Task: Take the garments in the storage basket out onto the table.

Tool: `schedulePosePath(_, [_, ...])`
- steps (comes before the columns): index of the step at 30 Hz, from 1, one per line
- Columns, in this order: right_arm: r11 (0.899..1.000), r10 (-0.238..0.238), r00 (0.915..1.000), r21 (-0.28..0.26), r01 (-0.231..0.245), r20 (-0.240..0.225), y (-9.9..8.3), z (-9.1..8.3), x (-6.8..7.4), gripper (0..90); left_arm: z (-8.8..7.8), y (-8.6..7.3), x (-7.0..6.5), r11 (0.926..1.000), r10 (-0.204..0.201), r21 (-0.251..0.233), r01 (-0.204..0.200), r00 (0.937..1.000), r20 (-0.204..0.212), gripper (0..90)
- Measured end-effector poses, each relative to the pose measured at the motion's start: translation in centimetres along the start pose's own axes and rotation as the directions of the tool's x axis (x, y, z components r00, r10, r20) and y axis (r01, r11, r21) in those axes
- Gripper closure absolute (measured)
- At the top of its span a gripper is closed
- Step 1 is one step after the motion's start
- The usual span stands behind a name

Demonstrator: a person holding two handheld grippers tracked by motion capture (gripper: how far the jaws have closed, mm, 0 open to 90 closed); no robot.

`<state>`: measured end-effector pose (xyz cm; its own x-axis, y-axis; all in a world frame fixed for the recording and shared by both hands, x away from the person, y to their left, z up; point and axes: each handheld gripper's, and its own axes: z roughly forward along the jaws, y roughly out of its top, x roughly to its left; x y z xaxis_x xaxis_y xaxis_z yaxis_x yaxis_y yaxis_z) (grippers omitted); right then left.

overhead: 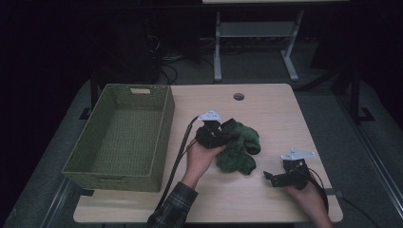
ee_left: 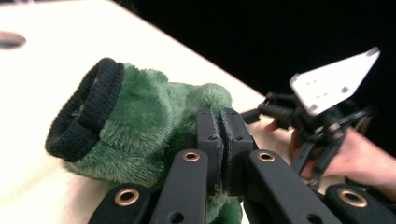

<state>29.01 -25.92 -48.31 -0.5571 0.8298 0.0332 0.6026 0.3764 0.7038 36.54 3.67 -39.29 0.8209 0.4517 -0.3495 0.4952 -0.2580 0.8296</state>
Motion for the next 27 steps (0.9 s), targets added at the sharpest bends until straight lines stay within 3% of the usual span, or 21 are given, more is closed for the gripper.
schedulePosePath(10, [1.0,-0.001,1.0,0.0,0.001,0.0,0.0,0.0,0.0,3.2,2.9,-3.3,2.1,0.9957,-0.042,0.081,0.045,0.9985,-0.035,87.7])
schedulePosePath(16, [1.0,-0.002,1.0,0.001,0.002,0.0,0.0,0.0,0.0,3.2,3.7,-4.1,2.7,0.9939,-0.028,0.106,0.033,0.9985,-0.048,86.1])
schedulePosePath(18, [1.0,-0.002,1.0,0.001,0.002,0.0,0.0,0.0,0.0,3.2,3.6,-3.9,2.5,0.9947,-0.019,0.1,0.024,0.9987,-0.047,82.1])
schedulePosePath(23, [1.0,-0.002,1.0,0.001,0.002,0.0,0.0,0.0,0.0,3.2,2.5,-3.1,1.3,0.9949,0.021,0.1,-0.014,0.9972,-0.072,56.5])
schedulePosePath(27, [1.0,-0.001,1.0,0.0,0.001,0.0,0.0,0.0,0.0,3.2,1.4,-2.6,-0.6,0.9933,0.071,0.097,-0.063,0.9945,-0.077,52.5])
